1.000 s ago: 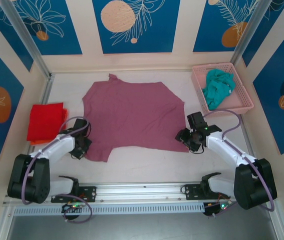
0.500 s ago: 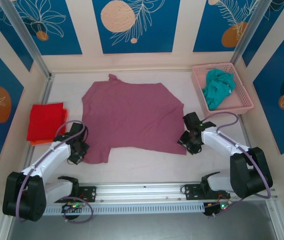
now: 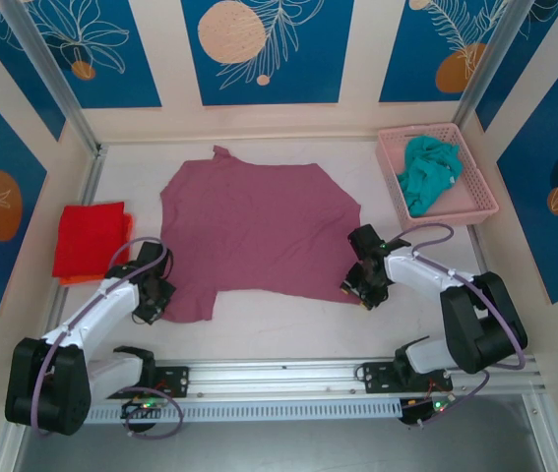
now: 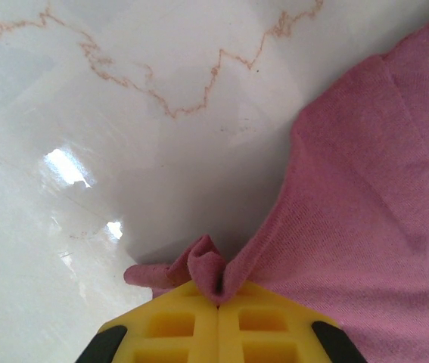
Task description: Fold and stack the t-shirts
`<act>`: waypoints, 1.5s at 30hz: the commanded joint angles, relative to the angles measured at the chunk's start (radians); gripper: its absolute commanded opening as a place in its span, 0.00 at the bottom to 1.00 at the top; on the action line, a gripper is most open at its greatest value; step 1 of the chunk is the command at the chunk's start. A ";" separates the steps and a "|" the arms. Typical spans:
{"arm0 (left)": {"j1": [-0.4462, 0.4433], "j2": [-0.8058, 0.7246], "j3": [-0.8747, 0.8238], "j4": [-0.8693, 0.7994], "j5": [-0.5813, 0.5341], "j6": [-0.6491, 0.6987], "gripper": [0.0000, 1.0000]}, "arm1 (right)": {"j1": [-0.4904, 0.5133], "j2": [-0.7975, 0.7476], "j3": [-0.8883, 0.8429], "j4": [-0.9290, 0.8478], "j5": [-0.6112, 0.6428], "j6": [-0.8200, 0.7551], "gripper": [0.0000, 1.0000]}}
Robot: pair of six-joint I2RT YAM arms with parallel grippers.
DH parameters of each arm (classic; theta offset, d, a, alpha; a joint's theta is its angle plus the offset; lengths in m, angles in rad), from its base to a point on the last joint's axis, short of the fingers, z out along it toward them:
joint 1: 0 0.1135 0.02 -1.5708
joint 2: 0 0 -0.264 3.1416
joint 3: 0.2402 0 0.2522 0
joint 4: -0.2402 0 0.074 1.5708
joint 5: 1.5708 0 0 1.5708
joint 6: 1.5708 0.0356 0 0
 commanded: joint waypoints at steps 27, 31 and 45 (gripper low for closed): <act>0.009 -0.193 0.157 -0.341 -0.032 0.092 0.00 | 0.013 -0.262 0.053 -0.228 0.138 0.010 0.00; 0.009 -0.080 0.281 -0.302 -0.065 0.147 0.00 | 0.006 -0.206 0.145 -0.207 0.161 -0.065 0.00; 0.010 0.216 0.534 -0.170 -0.104 0.289 0.00 | -0.062 -0.046 0.304 -0.103 0.157 -0.223 0.00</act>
